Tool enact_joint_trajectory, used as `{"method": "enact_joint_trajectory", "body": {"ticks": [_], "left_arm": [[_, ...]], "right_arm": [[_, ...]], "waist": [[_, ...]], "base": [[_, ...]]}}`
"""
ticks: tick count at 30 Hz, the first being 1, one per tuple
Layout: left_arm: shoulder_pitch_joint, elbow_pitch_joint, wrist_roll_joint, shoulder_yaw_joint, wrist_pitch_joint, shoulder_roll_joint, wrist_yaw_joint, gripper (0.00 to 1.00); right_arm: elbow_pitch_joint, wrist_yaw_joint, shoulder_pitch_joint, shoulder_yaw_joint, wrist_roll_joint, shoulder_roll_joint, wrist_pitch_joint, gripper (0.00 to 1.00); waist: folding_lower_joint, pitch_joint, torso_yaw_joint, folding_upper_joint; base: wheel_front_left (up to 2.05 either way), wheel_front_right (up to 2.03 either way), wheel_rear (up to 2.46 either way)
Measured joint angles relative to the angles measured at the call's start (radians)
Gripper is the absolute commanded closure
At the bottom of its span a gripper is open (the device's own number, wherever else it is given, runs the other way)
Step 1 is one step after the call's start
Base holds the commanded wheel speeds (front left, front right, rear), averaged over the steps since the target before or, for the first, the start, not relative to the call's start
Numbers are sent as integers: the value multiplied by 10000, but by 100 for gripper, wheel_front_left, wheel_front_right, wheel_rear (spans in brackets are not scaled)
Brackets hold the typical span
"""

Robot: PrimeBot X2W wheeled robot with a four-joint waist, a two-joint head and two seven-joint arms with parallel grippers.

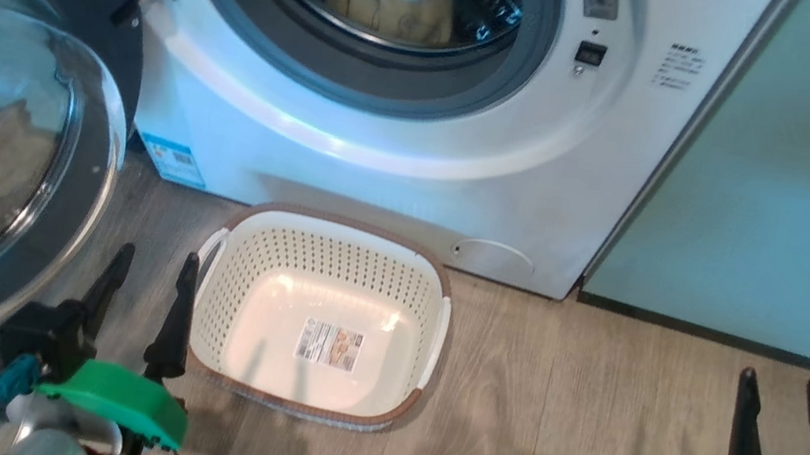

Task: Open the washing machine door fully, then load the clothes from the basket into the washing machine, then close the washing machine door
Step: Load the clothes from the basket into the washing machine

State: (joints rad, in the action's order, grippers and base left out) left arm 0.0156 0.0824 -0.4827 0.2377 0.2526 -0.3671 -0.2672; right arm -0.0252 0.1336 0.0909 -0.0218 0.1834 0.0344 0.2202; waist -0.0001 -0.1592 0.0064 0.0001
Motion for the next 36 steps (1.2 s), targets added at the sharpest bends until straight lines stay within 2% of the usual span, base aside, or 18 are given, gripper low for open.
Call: {"method": "enact_joint_trajectory", "body": {"ticks": [16, 36], "left_arm": [[564, 73, 2, -13, -165, -146, -180, 0], [667, 155, 88, 224, -357, -249, -349, 0]], "right_arm": [[-176, 0, 730, 119, 105, 0, -198, 0], [-198, 0, 877, 198, 196, 0, -213, 0]], "waist": [[0, 953, -707, 0], [1, 1109, -664, 0]], "base": [[0, 0, 0], [0, 0, 0]]}}
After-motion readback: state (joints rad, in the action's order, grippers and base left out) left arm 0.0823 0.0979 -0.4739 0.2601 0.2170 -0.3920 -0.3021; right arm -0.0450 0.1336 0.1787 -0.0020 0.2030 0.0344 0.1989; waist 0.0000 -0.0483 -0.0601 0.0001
